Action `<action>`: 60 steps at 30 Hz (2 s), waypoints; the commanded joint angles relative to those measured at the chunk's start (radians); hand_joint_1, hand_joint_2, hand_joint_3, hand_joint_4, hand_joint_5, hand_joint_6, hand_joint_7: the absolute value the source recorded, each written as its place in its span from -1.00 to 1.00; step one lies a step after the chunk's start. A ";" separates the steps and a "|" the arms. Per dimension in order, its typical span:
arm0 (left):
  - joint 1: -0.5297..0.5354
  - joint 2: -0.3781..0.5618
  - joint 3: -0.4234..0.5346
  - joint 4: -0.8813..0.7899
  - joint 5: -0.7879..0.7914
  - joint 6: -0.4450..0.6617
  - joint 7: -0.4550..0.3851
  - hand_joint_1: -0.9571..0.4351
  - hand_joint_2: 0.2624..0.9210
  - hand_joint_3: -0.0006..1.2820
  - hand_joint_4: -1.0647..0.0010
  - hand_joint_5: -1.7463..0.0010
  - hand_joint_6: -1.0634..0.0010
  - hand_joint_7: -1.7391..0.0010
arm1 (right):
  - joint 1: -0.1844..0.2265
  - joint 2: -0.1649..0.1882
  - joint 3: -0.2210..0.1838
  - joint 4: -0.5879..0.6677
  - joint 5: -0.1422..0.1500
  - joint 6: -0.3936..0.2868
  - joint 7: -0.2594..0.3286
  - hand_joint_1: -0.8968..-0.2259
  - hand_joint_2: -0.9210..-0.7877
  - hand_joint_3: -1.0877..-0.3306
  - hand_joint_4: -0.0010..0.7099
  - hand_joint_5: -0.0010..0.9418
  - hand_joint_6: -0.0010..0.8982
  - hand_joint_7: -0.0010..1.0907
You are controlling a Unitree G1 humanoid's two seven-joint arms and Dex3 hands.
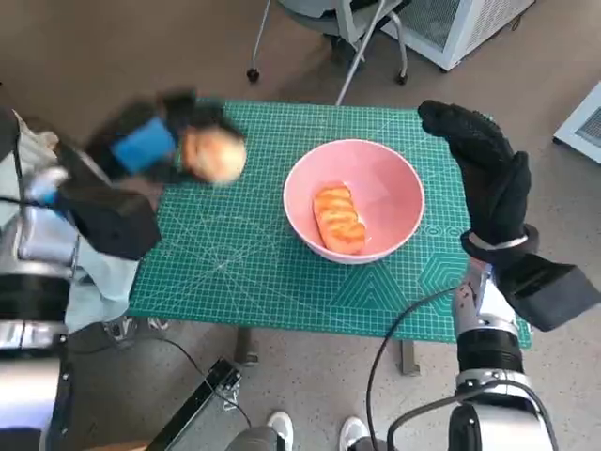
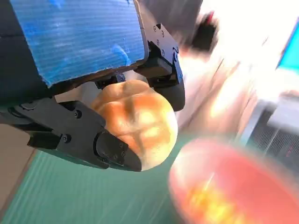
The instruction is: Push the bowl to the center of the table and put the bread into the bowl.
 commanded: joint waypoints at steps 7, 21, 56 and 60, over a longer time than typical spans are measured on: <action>-0.152 -0.164 -0.066 -0.006 0.010 0.043 -0.011 0.38 0.99 -0.92 -0.26 -0.31 -0.32 -0.31 | 0.003 0.005 0.004 0.013 0.002 0.011 0.011 -0.09 -1.00 -0.08 0.12 -0.98 -0.95 0.55; -0.239 -0.330 -0.251 0.324 0.169 0.039 -0.044 0.30 0.85 -0.72 0.32 0.28 0.49 -0.04 | 0.017 -0.005 -0.005 0.003 0.017 0.016 0.023 -0.03 -1.00 -0.08 0.12 -0.98 -0.95 0.55; -0.019 -0.519 0.214 0.287 -0.456 -0.149 0.027 -0.05 1.00 -0.79 0.28 0.98 0.36 0.68 | -0.007 -0.021 -0.013 -0.125 -0.064 0.027 -0.139 0.04 -1.00 -0.06 0.17 -0.98 -0.87 0.50; 0.061 -0.544 0.237 0.132 -0.511 -0.114 0.052 -0.02 1.00 -0.67 0.34 0.99 0.69 0.34 | -0.017 -0.022 -0.007 -0.155 -0.079 0.041 -0.169 0.04 -1.00 -0.06 0.17 -0.98 -0.86 0.50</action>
